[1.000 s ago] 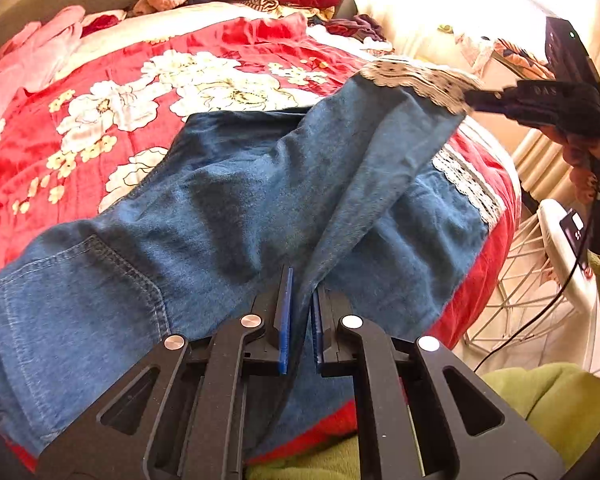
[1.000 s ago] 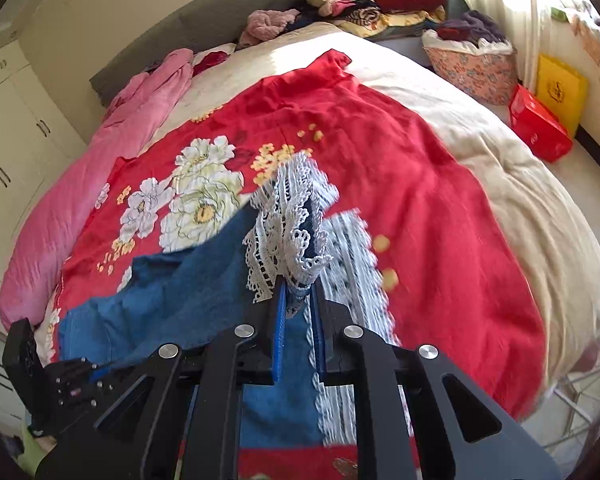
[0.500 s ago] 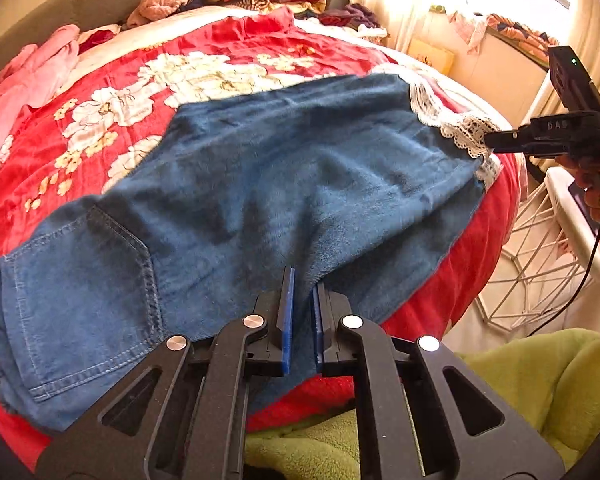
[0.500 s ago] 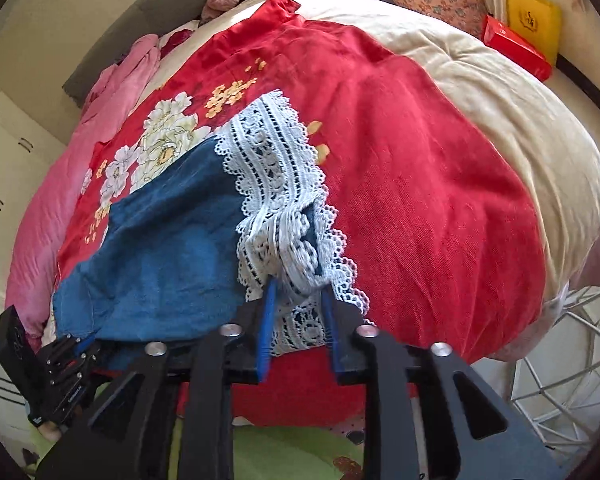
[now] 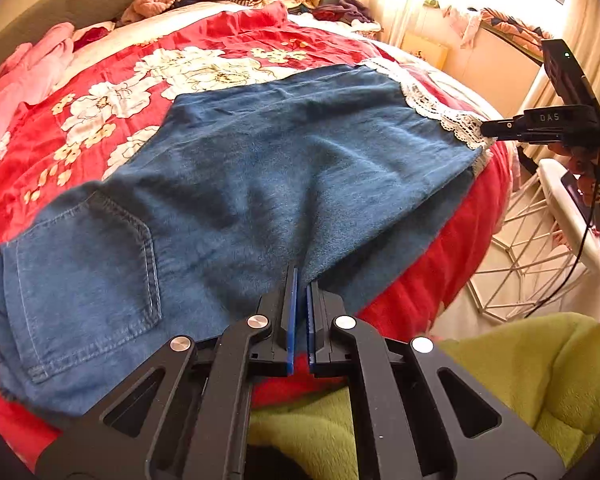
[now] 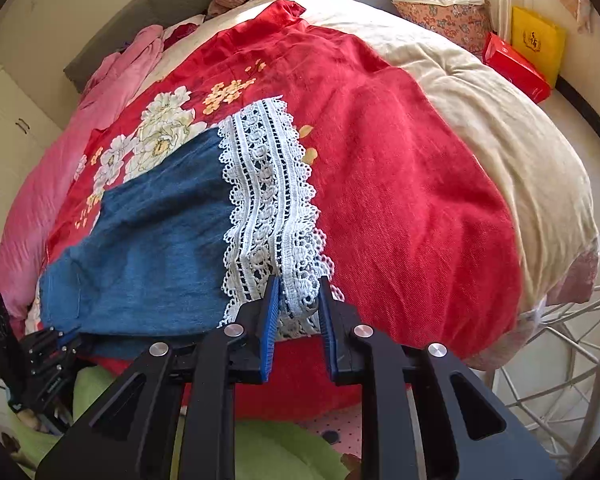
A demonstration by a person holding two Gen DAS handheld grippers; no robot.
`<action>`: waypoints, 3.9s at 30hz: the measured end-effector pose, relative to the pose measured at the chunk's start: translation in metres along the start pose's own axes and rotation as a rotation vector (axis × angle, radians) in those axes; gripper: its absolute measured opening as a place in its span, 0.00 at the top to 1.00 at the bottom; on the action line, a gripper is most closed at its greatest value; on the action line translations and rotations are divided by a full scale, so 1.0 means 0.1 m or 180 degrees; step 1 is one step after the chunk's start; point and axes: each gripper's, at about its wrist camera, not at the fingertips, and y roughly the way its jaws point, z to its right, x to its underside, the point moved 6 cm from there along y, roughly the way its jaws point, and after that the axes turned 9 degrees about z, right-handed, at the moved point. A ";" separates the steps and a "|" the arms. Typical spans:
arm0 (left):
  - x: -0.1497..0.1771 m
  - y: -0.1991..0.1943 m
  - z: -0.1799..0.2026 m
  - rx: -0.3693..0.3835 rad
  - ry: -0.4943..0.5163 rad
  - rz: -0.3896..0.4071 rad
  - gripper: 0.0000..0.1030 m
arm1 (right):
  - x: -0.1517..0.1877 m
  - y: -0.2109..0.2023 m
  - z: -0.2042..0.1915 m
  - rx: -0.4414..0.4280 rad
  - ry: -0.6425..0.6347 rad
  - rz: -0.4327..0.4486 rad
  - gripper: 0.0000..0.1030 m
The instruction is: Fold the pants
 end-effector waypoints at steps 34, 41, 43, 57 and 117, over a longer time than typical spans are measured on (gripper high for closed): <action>0.42 -0.60 -1.61 -0.1638 -0.0797 -0.0180 0.13 | 0.29 0.35 -0.43 0.0050 -0.0812 -0.0326 0.26; -0.05 -0.87 -1.41 -0.1575 -0.0670 0.0321 0.13 | 0.12 0.18 -0.57 -0.0060 -0.0873 -0.0084 0.20; -0.22 -0.87 -1.34 -0.1439 -0.0633 0.0415 0.13 | 0.03 0.13 -0.61 -0.0153 -0.0869 0.0039 0.19; -1.22 0.18 -1.10 -0.0711 -0.0450 0.0294 0.13 | -0.39 0.30 -0.62 -0.0310 -0.0965 0.0037 0.19; -1.14 0.14 -0.89 -0.0737 -0.0416 0.0580 0.28 | -0.60 -0.02 -0.08 -0.0003 -0.0741 0.0570 0.46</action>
